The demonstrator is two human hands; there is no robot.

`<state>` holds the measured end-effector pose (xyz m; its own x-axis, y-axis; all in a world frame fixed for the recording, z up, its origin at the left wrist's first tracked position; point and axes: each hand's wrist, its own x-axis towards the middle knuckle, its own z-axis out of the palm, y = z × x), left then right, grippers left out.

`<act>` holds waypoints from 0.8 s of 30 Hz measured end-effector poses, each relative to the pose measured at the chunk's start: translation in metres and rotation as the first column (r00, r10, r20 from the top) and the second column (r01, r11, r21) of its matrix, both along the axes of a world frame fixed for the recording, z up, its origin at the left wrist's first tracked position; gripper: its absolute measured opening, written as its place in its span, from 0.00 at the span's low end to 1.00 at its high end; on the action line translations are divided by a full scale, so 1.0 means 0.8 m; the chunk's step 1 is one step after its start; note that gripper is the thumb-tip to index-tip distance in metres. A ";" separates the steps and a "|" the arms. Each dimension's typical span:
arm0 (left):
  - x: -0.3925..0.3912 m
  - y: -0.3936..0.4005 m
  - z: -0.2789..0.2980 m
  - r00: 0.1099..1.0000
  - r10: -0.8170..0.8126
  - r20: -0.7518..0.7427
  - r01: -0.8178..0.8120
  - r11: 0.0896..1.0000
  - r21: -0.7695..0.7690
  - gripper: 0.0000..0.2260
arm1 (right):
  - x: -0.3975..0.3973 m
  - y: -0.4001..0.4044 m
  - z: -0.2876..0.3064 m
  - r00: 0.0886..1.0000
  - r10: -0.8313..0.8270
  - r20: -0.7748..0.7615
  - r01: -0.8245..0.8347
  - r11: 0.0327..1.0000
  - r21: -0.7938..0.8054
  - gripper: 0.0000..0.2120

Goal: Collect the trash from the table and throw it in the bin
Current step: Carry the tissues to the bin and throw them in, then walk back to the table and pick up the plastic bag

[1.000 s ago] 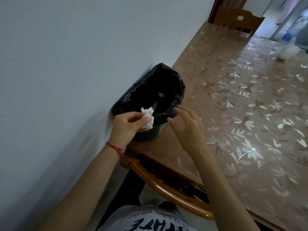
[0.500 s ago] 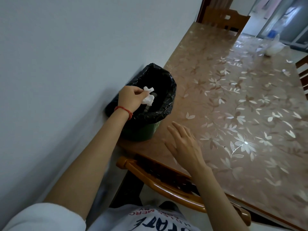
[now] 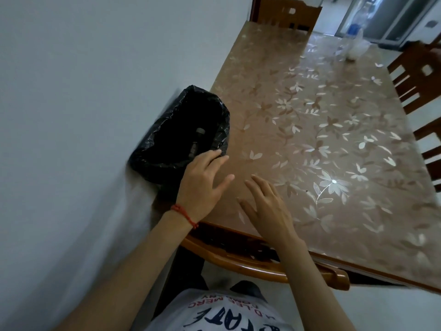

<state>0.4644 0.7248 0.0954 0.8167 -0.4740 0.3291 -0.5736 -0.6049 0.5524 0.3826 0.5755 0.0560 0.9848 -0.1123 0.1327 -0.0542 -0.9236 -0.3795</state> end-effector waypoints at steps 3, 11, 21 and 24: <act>-0.010 -0.012 -0.021 0.997 -0.070 -0.016 0.071 0.992 0.103 0.20 | -0.022 -0.014 -0.009 0.995 -0.093 -0.027 0.093 0.996 -0.003 0.23; -0.018 -0.054 -0.066 0.950 -0.310 -0.015 0.296 0.891 0.343 0.24 | -0.094 -0.047 -0.018 0.911 -0.405 -0.081 0.403 0.914 -0.044 0.23; -0.066 -0.149 -0.076 0.819 -0.573 -0.025 0.537 0.751 0.384 0.24 | -0.201 -0.089 -0.027 0.713 -0.699 -0.053 0.698 0.715 -0.042 0.22; -0.094 -0.187 -0.075 0.758 -0.653 0.003 0.591 0.688 0.423 0.23 | -0.238 -0.109 -0.026 0.656 -0.753 -0.043 0.752 0.658 -0.043 0.22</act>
